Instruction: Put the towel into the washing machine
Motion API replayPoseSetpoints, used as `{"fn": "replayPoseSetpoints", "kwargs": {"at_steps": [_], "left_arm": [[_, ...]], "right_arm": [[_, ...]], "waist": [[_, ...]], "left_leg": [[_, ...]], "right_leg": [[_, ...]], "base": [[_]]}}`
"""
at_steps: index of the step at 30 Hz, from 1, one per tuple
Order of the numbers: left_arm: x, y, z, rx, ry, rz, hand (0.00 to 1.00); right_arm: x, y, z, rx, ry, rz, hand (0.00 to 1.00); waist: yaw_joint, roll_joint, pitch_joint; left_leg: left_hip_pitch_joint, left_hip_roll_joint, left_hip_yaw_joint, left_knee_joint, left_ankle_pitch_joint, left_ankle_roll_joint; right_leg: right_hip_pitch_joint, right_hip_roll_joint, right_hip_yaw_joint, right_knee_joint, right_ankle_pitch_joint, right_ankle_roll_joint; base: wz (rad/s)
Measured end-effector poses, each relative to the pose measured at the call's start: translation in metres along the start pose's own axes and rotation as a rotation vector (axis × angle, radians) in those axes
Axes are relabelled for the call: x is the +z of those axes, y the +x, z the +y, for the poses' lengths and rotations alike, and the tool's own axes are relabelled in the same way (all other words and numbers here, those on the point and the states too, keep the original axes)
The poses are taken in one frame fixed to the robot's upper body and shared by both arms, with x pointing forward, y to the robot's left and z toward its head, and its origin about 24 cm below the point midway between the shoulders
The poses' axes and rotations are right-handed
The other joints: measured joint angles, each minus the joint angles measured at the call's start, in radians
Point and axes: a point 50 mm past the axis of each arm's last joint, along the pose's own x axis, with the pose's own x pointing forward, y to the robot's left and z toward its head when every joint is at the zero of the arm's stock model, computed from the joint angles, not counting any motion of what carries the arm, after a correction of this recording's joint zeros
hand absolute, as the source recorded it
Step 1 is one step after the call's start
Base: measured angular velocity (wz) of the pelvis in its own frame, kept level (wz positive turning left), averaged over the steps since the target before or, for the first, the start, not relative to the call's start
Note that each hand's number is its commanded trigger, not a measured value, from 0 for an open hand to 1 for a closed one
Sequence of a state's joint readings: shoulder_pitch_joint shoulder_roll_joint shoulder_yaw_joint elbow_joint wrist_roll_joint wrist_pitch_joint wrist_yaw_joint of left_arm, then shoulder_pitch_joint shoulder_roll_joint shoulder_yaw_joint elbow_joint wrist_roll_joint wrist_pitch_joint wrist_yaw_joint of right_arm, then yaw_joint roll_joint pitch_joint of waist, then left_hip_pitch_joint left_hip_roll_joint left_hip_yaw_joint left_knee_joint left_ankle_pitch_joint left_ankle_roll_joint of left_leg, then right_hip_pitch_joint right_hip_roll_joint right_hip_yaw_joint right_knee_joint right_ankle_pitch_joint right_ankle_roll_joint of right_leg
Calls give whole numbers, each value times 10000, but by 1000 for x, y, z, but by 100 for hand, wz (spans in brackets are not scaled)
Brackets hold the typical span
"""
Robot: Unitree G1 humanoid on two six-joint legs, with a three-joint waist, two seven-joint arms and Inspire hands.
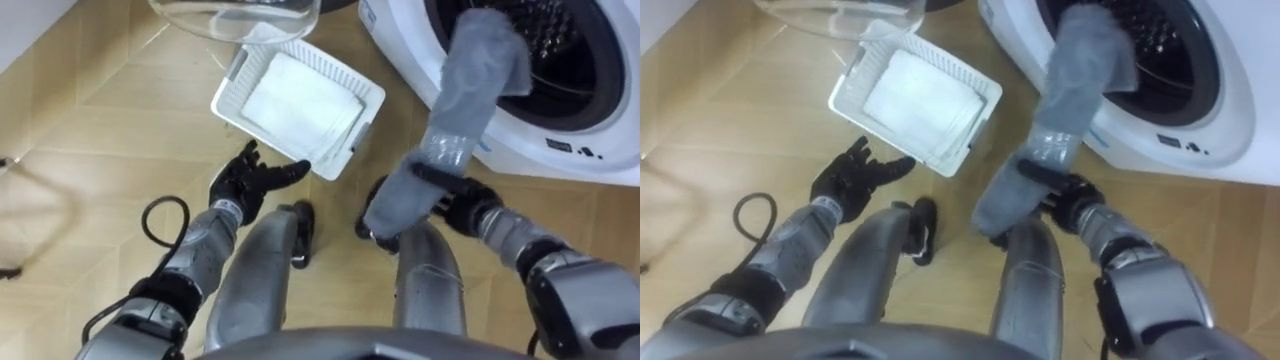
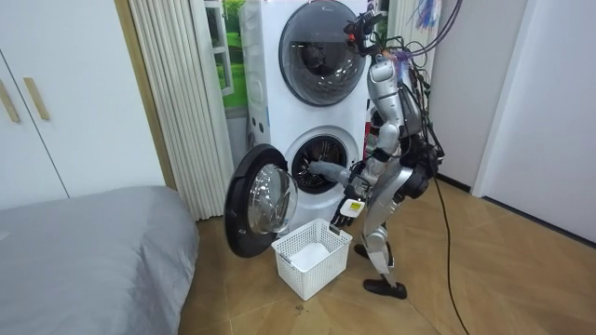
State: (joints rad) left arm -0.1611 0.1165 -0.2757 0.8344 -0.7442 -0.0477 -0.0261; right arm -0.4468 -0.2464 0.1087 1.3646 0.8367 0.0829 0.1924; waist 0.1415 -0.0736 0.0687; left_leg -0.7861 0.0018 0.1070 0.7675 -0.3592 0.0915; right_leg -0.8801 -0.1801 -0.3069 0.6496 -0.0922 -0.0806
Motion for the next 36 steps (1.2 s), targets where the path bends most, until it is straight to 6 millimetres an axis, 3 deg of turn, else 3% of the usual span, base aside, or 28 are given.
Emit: {"fn": "replayPoseSetpoints", "kwargs": {"at_steps": [4,7,11,15,19,22,23,24,29,32,33,36], "left_arm": [[3,-5,12,188,360,-41,0],[7,-10,18,268,369,-224,0],[8,-16,26,532,545,-269,0],[10,-23,34,815,702,-429,0],[10,-26,38,1029,583,-550,0],[11,-30,33,1175,466,-810,0],[13,-30,32,1167,452,-897,0],[13,-32,31,1228,396,-979,0],[20,-36,33,1567,342,-1397,0],[21,-35,31,1613,621,-1599,0],[20,-35,28,1589,751,-1594,0],[18,-34,27,1668,883,-1580,0]], "right_arm": [[25,-1,1,137,1436,-625,100],[54,-8,-9,35,2640,-1502,100],[80,-15,-16,-207,3199,-2092,100],[86,-14,-9,-154,3819,-1908,100],[101,-16,-1,-153,3921,-2064,100],[104,-16,1,-311,4509,-2001,100],[104,-16,2,-366,4661,-1987,88],[107,-17,4,-473,4910,-1991,3],[127,-20,22,-406,6246,-1826,0],[131,-22,18,-713,7534,-1758,0],[135,-25,14,-871,8098,-1814,0],[149,-33,1,-1336,9419,-2374,0]], "waist": [[-1,-351,-16],[20,-673,-28],[10,-853,-41],[10,-1087,-36],[-91,-1158,-29],[-113,-1267,-18],[-110,-1298,-24],[-114,-1364,-19],[-350,-1502,-24],[-390,-1498,-25],[-434,-1498,-25],[-465,-1495,-26]], "left_leg": [[-84,19,-31,227,-3,1],[-105,-1,-37,364,-7,8],[-183,25,-52,543,-16,24],[-337,5,25,681,-27,45],[-652,11,-18,949,-48,88],[-678,-41,43,1145,-122,200],[-696,-62,60,1177,-135,217],[-757,-100,91,1213,-141,232],[-947,-170,186,1389,-166,354],[-1011,-201,363,1542,-253,503],[-1031,-323,354,1551,-258,531],[-1044,-387,379,1557,-289,609]], "right_leg": [[-18,-3,-20,130,-15,-42],[-5,-86,-52,258,-13,-46],[-7,-100,-111,301,8,-78],[-220,-182,-57,466,-17,-86],[-450,-200,-87,644,5,-120],[-516,-312,-38,939,-102,-26],[-551,-334,-22,983,-155,29],[-645,-426,27,1027,-215,101],[-808,-648,-143,1289,-239,122],[-914,-878,-187,1633,-461,240],[-968,-1038,-188,1769,-536,294],[-992,-1162,-211,1862,-613,360]], "base": [[1],[5],[0],[0],[1],[5],[3],[3],[3],[18],[23],[9]]}}
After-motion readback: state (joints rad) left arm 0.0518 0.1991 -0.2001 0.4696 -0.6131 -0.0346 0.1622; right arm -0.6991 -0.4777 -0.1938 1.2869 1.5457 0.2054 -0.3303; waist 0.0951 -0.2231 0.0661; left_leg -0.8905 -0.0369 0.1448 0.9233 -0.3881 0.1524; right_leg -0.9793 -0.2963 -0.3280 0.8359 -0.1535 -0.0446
